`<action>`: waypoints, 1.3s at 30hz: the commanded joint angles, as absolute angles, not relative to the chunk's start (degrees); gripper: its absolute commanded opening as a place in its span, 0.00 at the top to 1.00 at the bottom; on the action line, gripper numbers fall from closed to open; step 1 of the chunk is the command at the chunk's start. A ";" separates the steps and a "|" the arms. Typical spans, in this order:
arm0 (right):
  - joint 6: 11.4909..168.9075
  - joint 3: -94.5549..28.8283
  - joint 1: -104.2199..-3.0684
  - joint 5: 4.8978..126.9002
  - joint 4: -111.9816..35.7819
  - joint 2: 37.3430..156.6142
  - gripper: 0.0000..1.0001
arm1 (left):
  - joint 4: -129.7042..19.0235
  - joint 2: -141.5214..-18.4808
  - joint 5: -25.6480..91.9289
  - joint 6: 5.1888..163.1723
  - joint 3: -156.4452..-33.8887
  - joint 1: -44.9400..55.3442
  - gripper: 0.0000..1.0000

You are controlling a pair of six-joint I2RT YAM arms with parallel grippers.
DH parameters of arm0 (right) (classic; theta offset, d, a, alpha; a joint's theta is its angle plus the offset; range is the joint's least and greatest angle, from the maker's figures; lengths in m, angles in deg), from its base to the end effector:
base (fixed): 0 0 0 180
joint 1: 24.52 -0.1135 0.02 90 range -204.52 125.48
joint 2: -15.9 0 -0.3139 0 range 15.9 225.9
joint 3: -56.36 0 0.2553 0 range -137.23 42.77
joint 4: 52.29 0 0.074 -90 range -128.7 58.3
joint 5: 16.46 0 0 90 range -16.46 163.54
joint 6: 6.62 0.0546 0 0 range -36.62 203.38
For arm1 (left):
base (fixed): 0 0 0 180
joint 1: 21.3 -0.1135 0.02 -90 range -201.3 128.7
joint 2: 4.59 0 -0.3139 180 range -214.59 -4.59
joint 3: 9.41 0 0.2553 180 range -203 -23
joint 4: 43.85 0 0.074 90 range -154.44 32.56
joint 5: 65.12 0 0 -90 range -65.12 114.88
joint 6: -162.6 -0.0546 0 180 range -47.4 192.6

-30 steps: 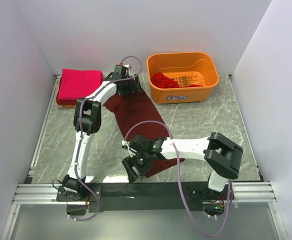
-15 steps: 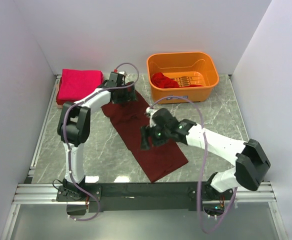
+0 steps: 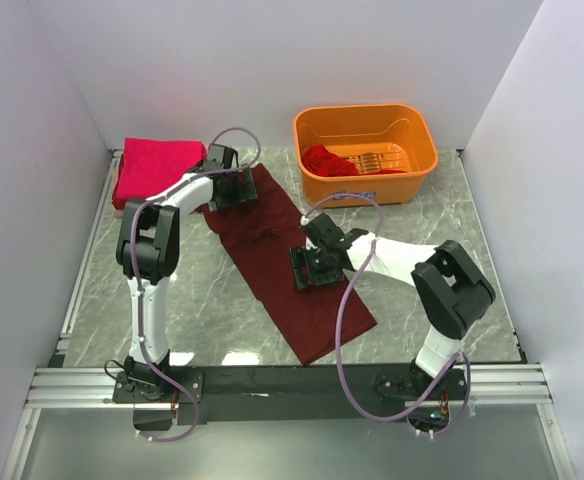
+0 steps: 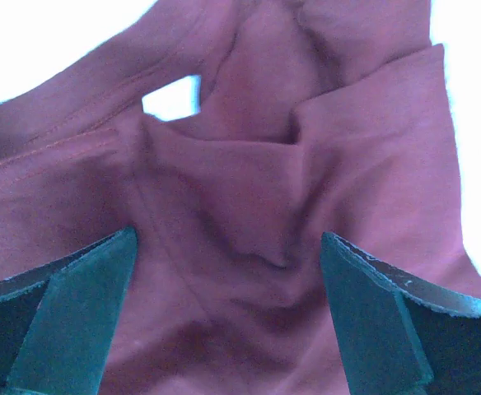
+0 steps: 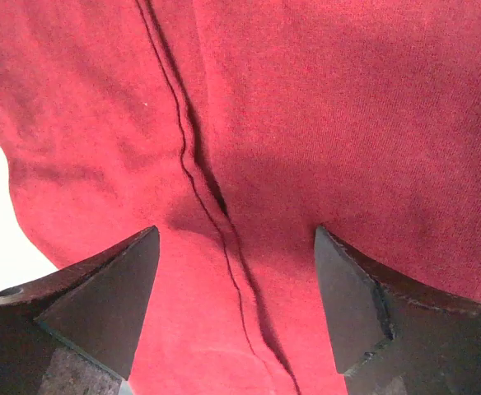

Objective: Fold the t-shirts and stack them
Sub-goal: Fold the tshirt

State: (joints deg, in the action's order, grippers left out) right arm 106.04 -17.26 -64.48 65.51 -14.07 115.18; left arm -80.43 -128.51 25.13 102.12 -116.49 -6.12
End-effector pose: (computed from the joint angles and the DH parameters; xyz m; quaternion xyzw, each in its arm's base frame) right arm 0.2688 0.2352 0.1978 -0.1618 0.9583 0.1754 0.1571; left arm 0.4981 -0.1354 0.1968 -0.1178 0.9421 -0.1213 0.2895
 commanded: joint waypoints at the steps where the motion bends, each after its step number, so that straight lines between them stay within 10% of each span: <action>1: 107.37 -13.05 -64.59 63.52 -17.16 111.89 0.18 | -82.67 -132.55 25.05 102.31 -119.93 -5.65 0.00; 22: 111.96 -8.28 -73.91 57.02 -19.10 110.02 0.17 | -93.13 -155.68 27.87 100.81 -155.97 -6.97 0.01; 39: 115.46 -13.14 -70.40 67.65 -14.96 94.66 0.17 | -86.10 -133.73 33.76 101.69 -150.64 -7.85 0.01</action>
State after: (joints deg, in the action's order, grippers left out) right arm 113.60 -13.96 -72.09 63.45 -14.62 101.11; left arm -89.17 -147.51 32.15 101.86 -153.25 -8.54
